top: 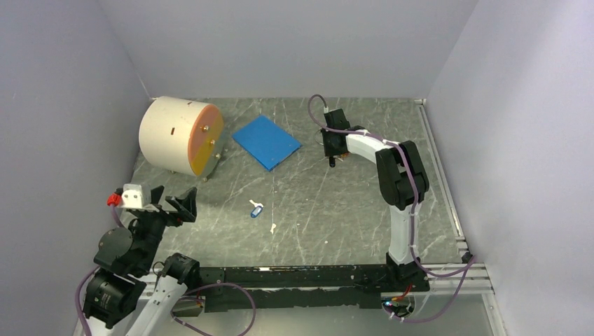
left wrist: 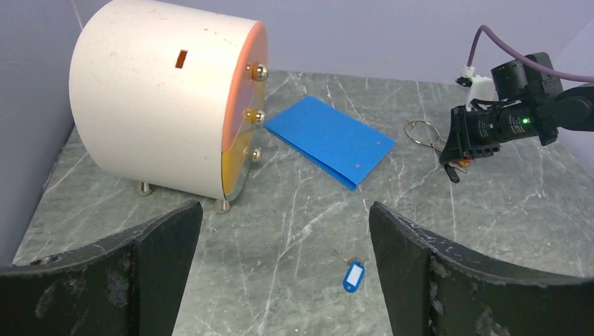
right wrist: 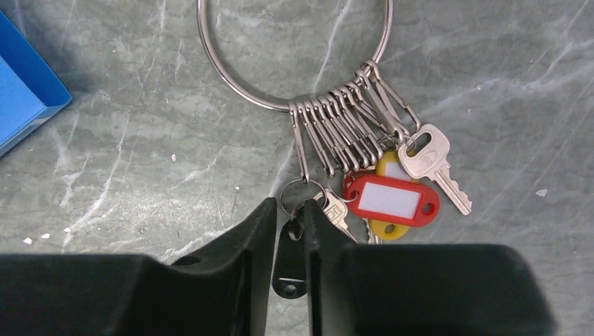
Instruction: Remove the keys from the keyring
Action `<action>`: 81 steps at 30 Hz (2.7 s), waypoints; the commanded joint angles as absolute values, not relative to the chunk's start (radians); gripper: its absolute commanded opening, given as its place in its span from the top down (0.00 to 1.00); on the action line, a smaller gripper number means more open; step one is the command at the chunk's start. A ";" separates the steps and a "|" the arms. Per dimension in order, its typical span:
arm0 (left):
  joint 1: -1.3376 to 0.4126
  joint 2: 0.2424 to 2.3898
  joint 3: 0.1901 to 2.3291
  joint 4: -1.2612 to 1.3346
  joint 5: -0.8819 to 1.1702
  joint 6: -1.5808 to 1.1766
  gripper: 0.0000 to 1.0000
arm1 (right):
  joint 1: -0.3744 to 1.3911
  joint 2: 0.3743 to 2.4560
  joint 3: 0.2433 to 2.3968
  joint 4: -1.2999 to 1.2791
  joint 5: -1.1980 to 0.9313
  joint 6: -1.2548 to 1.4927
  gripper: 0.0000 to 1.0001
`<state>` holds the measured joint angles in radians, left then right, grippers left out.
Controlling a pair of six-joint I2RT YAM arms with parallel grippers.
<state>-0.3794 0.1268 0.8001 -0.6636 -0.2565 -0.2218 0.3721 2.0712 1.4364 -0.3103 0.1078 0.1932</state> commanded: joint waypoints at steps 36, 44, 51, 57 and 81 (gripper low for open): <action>-0.366 0.660 0.787 -0.519 0.423 -0.447 0.17 | 0.707 1.375 0.809 -0.286 -0.067 0.547 0.84; -0.403 0.750 0.746 -0.396 0.475 -0.540 0.19 | 0.646 1.286 0.767 -0.311 -0.021 0.463 0.70; -0.580 0.884 0.781 -0.338 0.360 -0.575 0.19 | 0.529 1.289 0.703 -0.272 -0.119 0.399 0.69; -0.765 1.081 0.824 -0.253 0.201 -0.560 0.19 | 0.524 1.330 0.704 -0.235 -0.149 0.385 0.67; -1.016 1.538 0.920 -0.014 -0.091 -0.448 0.16 | 0.465 1.426 0.710 -0.147 -0.231 0.385 0.67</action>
